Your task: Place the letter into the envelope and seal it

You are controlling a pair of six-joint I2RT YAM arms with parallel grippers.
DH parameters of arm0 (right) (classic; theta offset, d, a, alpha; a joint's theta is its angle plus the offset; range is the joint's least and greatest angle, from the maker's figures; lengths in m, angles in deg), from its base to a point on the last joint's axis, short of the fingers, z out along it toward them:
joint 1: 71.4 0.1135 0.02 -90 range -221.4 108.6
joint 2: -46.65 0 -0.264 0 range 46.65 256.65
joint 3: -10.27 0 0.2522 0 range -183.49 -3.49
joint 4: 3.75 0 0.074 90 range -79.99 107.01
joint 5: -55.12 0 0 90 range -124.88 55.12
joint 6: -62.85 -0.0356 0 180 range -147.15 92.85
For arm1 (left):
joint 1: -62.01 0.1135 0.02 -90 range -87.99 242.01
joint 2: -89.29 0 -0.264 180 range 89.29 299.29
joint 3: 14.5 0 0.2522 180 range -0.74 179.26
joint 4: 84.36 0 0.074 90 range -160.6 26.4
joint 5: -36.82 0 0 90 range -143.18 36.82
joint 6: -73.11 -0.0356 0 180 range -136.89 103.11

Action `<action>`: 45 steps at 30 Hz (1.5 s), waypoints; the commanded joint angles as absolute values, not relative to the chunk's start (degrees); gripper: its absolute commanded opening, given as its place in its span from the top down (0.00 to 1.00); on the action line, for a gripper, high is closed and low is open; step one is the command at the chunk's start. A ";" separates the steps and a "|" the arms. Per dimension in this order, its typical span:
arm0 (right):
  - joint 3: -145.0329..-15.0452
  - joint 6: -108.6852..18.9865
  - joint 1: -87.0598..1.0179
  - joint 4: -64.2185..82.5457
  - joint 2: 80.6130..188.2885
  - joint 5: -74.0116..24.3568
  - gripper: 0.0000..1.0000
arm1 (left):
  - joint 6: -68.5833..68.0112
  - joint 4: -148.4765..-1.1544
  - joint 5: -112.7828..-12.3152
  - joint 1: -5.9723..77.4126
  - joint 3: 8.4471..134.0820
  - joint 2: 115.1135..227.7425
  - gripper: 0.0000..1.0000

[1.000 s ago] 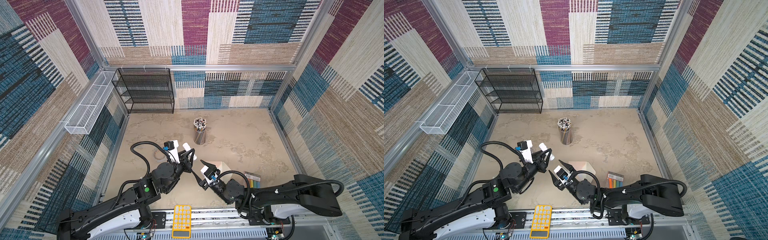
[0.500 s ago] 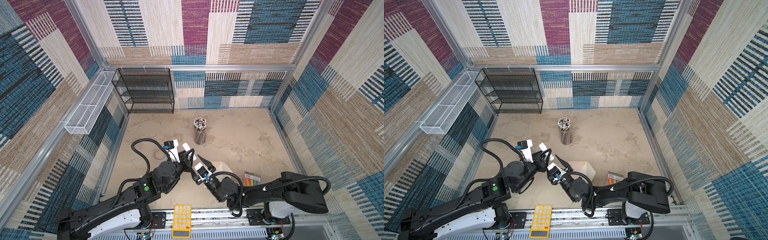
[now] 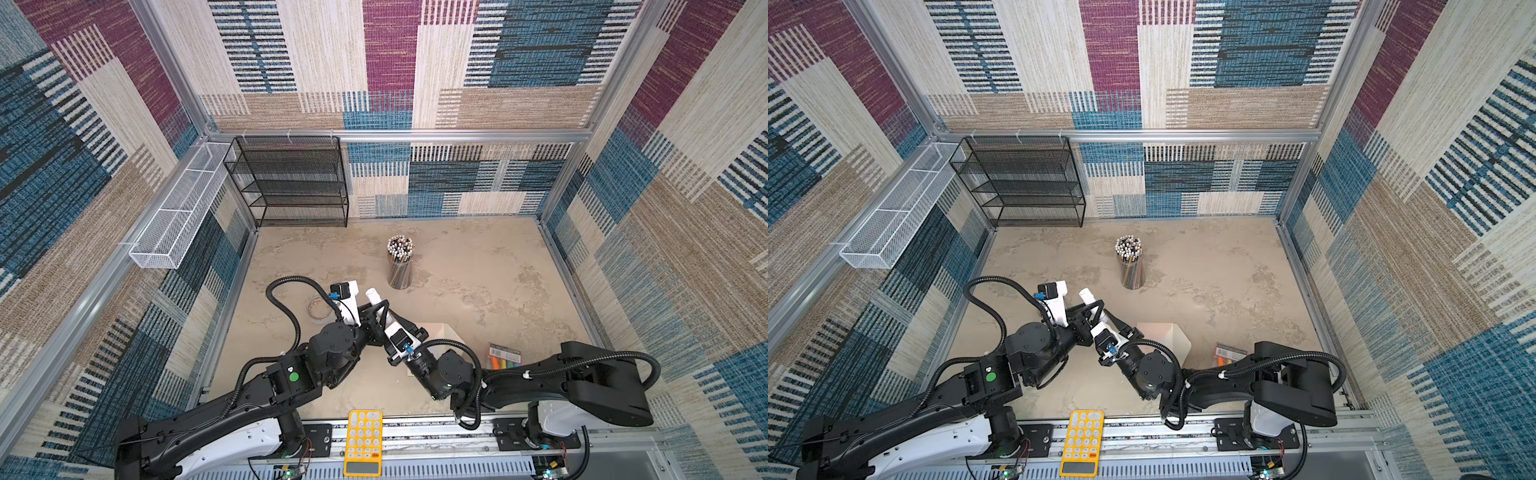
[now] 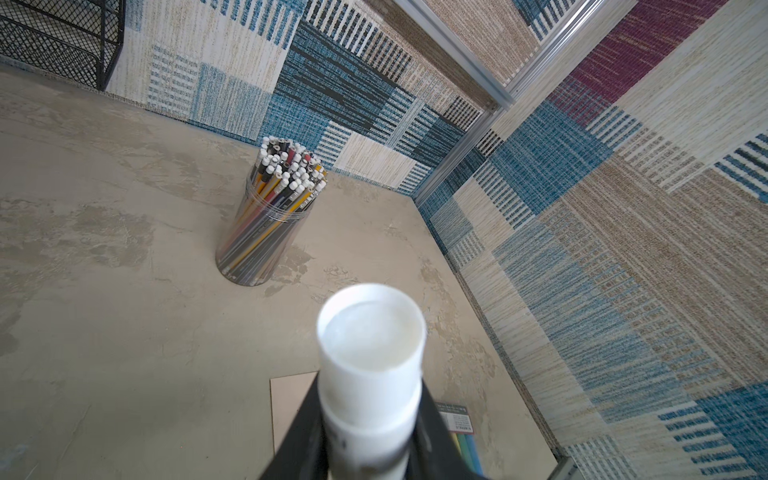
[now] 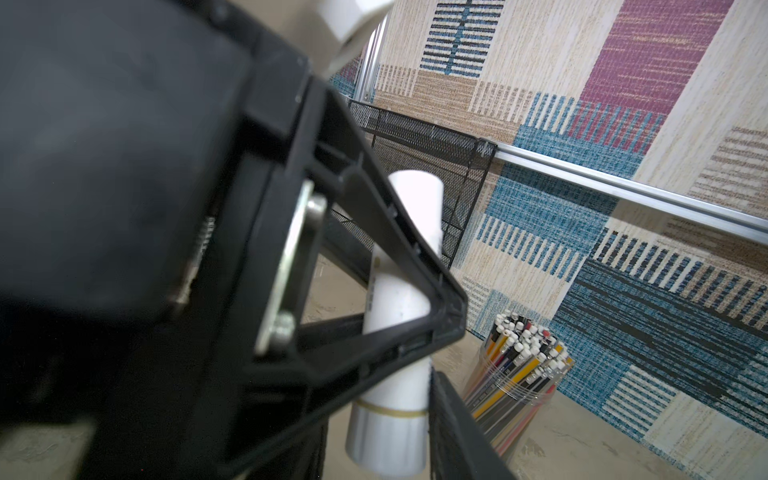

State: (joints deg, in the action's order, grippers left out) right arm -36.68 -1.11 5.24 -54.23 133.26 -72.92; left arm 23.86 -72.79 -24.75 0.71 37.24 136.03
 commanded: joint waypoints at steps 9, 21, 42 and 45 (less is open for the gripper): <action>-36.01 -5.84 3.92 -52.22 131.77 -71.63 0.62 | 25.12 -73.50 -24.54 0.60 37.67 135.85 1.00; -35.98 -8.77 3.86 -49.05 130.09 -69.67 0.81 | 24.60 -74.46 -25.57 0.65 37.67 137.36 1.00; -37.47 -29.91 2.61 -20.51 108.34 -35.22 0.93 | 11.38 -77.93 -56.80 1.93 31.05 129.63 1.00; -37.43 -31.91 2.04 -18.65 105.75 -29.26 0.93 | 11.15 -78.94 -61.63 2.06 29.61 128.25 1.00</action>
